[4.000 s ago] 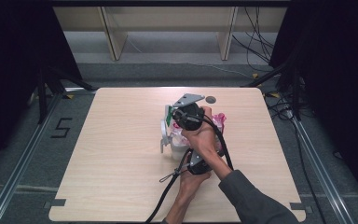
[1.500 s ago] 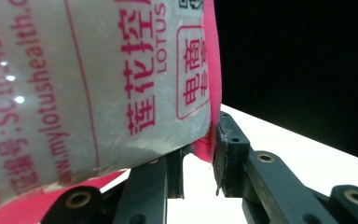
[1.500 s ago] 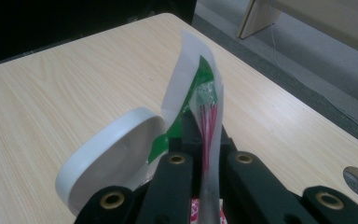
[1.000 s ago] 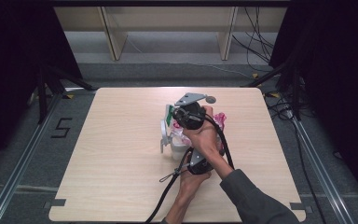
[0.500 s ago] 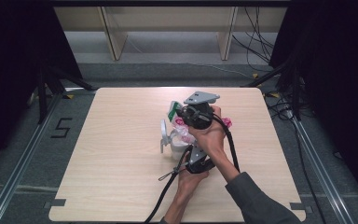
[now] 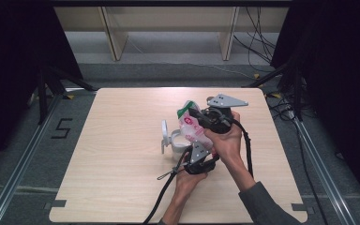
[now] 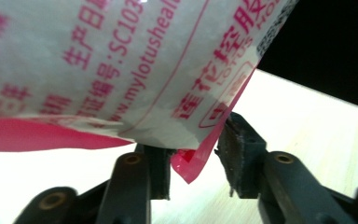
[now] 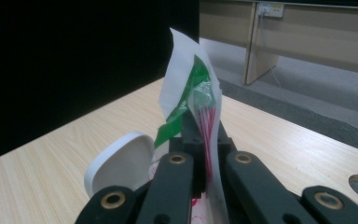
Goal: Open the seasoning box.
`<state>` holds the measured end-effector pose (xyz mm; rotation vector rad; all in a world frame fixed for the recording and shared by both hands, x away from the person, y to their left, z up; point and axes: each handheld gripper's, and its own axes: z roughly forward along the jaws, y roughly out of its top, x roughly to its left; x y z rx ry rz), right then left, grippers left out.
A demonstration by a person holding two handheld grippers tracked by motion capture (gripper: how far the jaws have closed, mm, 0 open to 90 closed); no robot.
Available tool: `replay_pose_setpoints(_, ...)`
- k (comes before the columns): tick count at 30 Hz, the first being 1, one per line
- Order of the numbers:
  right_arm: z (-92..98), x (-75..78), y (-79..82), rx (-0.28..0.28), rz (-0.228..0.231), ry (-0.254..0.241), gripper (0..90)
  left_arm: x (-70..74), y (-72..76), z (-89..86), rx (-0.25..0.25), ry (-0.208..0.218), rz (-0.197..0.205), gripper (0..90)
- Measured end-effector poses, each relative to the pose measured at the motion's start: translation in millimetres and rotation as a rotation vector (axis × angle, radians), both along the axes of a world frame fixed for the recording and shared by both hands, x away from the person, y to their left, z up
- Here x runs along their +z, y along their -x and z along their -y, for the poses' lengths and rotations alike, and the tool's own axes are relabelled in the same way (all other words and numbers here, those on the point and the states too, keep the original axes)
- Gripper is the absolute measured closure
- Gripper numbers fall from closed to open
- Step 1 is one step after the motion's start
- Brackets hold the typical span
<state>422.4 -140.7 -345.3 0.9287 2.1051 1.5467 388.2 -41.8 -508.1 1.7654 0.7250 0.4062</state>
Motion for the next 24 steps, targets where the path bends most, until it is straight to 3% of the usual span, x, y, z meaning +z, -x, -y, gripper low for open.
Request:
replay_pose_setpoints(3, 5.6, -1.5, 1.3, -0.011, 0.014, -0.013, 90.0, -1.2, -0.9, -3.5, -0.002, 0.025, -0.025, 60.2)
replay_pose_setpoints(4, 8.6, -2.7, 2.1, -0.016, 0.007, -0.031, 90.0, -0.7, 0.7, -4.6, 0.018, -0.008, -0.014, 60.1)
replay_pose_setpoints(5, 15.4, -5.3, 3.1, -0.021, 0.006, -0.068, 90.0, -1.3, 1.1, -5.8, 0.028, -0.011, -0.019, 55.9)
replay_pose_setpoints(7, 18.8, -6.2, 4.0, -0.02, -0.002, -0.084, 90.0, -3.0, 0.5, -7.3, 0.014, -0.001, -0.031, 52.0)
replay_pose_setpoints(8, 24.0, -8.8, 4.1, -0.022, 0.013, -0.102, 90.0, -3.3, 1.4, -8.3, 0.02, -0.012, -0.031, 47.5)
replay_pose_setpoints(10, 31.1, -14.0, 8.5, -0.031, -0.003, -0.131, 90.0, -4.0, 6.6, -10.0, 0.029, -0.012, -0.034, 43.1)
replay_pose_setpoints(12, 33.0, -16.1, 8.4, -0.024, 0.011, -0.136, 90.0, -4.0, 9.0, -13.7, 0.034, -0.024, -0.039, 37.1)
replay_pose_setpoints(13, 34.9, -17.8, 10.9, -0.022, -0.001, -0.143, 90.0, -3.4, 10.4, -15.6, 0.061, -0.03, -0.044, 37.1)
replay_pose_setpoints(15, 39.7, -21.8, 14.3, -0.025, -0.005, -0.143, 90.0, -0.7, 10.9, -19.4, 0.065, -0.042, -0.049, 34.5)
replay_pose_setpoints(16, 43.2, -23.6, 13.9, -0.023, 0.01, -0.136, 90.0, 1.3, 10.8, -22.3, 0.061, -0.035, -0.068, 33.2)
replay_pose_setpoints(17, 45.7, -25.5, 15.5, -0.037, -0.008, -0.152, 90.0, 2.9, 11.2, -23.1, 0.046, -0.001, -0.078, 33.0)
replay_pose_setpoints(18, 50.2, -28.6, 13.4, -0.021, 0.003, -0.149, 90.0, 4.1, 12.3, -24.0, 0.037, -0.01, -0.086, 30.4)
replay_pose_setpoints(19, 52.0, -30.4, 14.7, -0.032, -0.017, -0.155, 90.0, 5.4, 15.5, -24.5, 0.039, -0.045, -0.087, 30.5)
replay_pose_setpoints(21, 59.0, -38.2, 16.0, -0.035, -0.018, -0.162, 90.0, 4.9, 20.1, -25.7, 0.036, -0.047, -0.091, 30.7)
replay_pose_setpoints(22, 63.4, -42.3, 16.0, -0.031, -0.02, -0.153, 90.0, 3.9, 21.7, -25.3, 0.037, -0.027, -0.104, 30.2)
replay_pose_setpoints(24, 75.7, -51.6, 22.5, -0.051, -0.04, -0.191, 90.0, 2.7, 28.2, -27.6, 0.034, -0.048, -0.093, 30.7)
